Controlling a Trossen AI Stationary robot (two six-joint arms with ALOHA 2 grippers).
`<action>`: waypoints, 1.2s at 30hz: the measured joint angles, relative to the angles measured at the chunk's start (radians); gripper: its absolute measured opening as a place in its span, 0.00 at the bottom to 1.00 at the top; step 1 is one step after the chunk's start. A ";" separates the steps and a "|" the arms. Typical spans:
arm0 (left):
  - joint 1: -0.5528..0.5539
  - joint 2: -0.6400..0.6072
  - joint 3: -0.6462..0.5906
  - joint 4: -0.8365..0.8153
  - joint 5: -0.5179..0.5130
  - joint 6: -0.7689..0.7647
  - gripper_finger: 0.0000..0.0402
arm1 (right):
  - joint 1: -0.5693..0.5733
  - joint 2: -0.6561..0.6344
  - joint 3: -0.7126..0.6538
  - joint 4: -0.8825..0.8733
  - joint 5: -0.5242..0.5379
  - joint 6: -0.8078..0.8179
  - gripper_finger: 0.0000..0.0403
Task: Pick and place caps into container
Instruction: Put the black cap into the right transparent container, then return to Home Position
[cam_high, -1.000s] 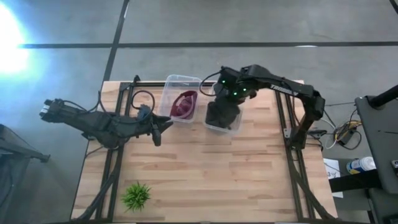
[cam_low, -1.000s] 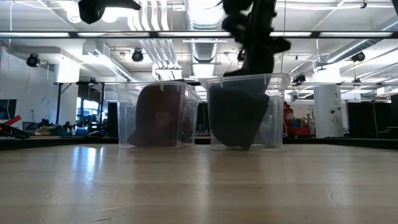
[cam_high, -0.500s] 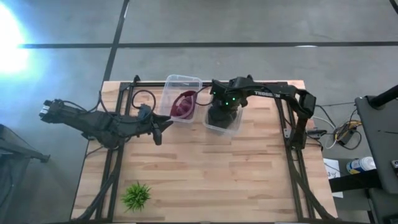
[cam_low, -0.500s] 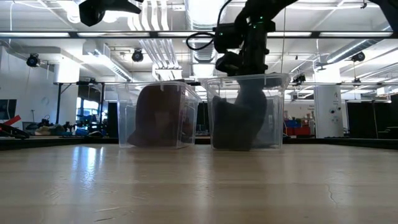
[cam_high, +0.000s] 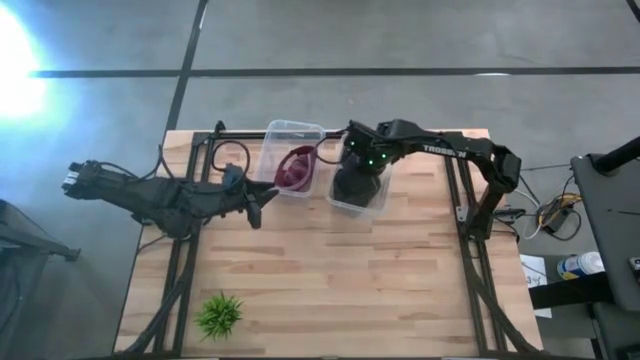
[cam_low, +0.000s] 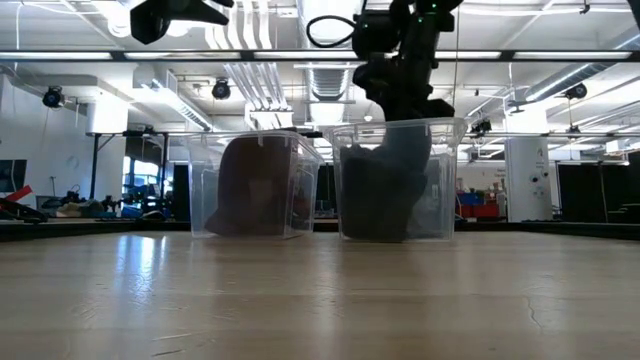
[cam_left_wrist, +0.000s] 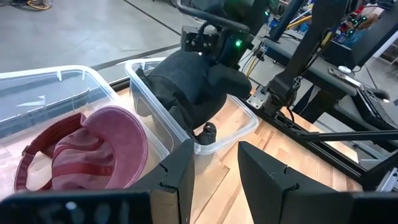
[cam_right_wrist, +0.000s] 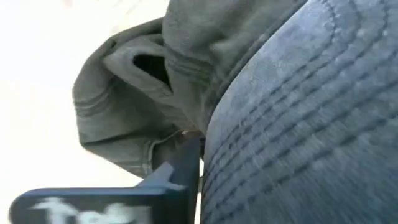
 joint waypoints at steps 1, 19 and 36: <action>0.002 0.000 0.000 0.000 0.000 0.000 0.29 | 0.000 0.000 -0.005 0.004 0.008 0.000 0.24; 0.053 -0.002 0.002 0.020 0.071 -0.005 0.29 | 0.027 -0.201 0.015 0.022 0.052 -0.079 0.59; 0.143 -0.007 0.018 0.006 0.237 0.046 0.29 | 0.159 -0.430 0.014 0.274 0.240 -0.323 0.60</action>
